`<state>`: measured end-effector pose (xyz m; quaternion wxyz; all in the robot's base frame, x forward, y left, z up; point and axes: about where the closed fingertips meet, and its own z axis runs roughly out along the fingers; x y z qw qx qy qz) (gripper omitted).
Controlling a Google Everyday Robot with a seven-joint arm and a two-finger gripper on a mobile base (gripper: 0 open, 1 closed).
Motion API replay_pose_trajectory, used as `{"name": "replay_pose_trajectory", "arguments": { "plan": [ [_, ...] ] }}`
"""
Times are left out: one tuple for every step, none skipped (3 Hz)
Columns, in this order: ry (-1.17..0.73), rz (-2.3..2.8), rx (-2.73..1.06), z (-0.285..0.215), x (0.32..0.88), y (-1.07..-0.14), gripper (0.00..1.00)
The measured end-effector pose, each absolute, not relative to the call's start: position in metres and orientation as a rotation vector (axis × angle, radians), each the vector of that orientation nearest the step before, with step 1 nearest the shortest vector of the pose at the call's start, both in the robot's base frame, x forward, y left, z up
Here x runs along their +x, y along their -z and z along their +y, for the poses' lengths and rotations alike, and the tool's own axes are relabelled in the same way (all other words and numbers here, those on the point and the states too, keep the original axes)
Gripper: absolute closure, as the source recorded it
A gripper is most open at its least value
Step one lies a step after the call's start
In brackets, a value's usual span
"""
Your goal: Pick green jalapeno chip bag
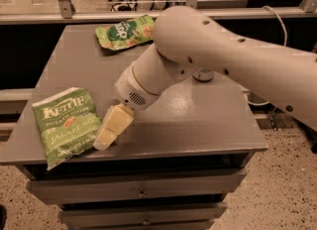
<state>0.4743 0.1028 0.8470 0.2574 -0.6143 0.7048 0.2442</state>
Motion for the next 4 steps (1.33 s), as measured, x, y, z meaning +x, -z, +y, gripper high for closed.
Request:
{"name": "replay_pose_trajectory", "arguments": {
  "plan": [
    [-0.706, 1.902, -1.634, 0.13, 0.473, -0.84, 0.02],
    [-0.739, 1.916, -1.613, 0.146, 0.471, -0.825, 0.31],
    [-0.747, 1.925, -1.6, 0.149, 0.47, -0.823, 0.62],
    [-0.747, 1.925, -1.6, 0.149, 0.47, -0.825, 0.85]
  ]
}}
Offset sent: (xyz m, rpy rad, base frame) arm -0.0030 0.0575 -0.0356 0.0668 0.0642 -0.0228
